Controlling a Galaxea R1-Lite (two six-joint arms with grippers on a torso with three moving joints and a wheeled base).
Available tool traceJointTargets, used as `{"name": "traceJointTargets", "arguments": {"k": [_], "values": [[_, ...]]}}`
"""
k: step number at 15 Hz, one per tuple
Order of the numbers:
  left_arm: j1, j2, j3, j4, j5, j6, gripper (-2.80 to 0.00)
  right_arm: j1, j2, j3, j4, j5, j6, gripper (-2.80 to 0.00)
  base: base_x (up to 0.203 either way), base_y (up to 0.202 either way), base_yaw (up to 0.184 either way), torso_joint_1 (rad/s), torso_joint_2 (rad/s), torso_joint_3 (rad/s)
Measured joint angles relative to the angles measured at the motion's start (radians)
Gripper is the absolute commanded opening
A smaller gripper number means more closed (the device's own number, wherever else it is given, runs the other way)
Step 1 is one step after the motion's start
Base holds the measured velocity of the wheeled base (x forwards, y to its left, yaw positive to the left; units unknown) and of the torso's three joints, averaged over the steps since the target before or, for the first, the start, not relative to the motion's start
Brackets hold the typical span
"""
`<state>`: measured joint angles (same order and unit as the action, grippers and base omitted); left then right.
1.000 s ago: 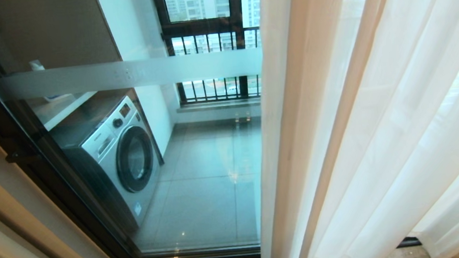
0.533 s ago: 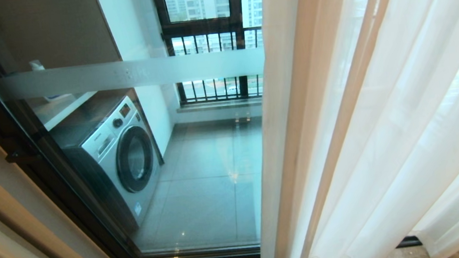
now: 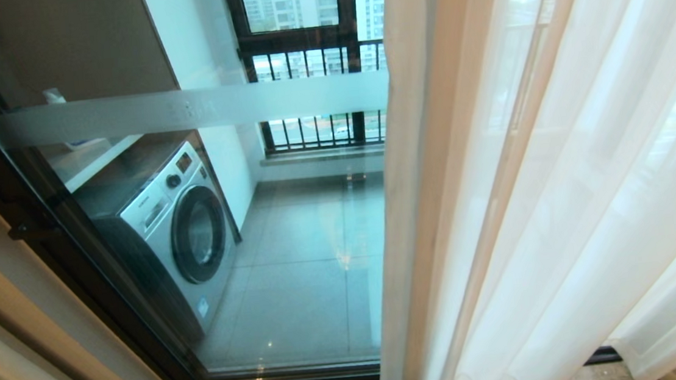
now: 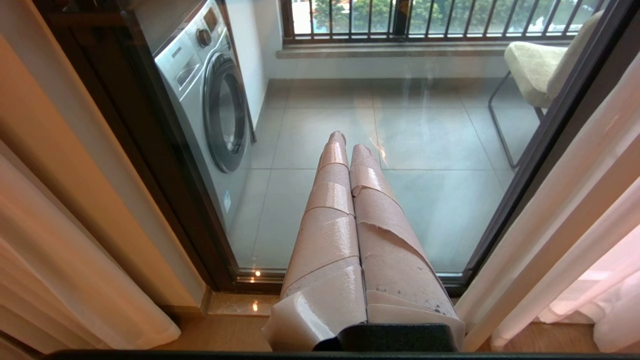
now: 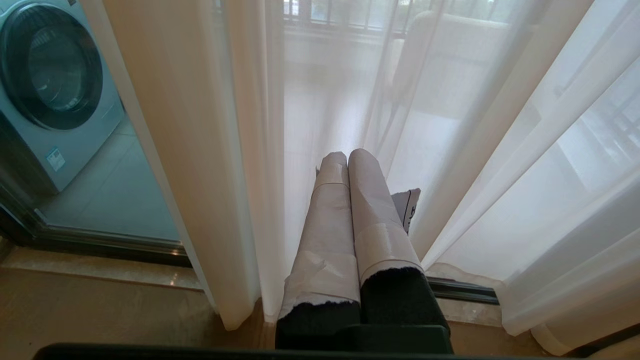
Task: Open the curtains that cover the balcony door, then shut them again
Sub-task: Close the inner curtains on both sides
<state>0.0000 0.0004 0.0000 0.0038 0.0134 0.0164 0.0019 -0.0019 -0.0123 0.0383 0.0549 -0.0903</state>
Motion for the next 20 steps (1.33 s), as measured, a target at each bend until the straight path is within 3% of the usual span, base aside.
{"name": "traceJointTargets", "arguments": {"k": [11, 20], "values": [[0.000, 0.000, 0.000, 0.000, 0.001, -0.008, -2.80, -0.001, 0.000, 0.000, 0.000, 0.000, 0.000, -2.80, 0.000, 0.008, 0.000, 0.001, 0.00, 0.000], [0.000, 0.000, 0.000, -0.001, 0.001, -0.009, -2.80, -0.001, 0.000, 0.000, 0.000, 0.000, -0.001, -2.80, 0.000, 0.185, 0.001, 0.002, 0.00, 0.002]]}}
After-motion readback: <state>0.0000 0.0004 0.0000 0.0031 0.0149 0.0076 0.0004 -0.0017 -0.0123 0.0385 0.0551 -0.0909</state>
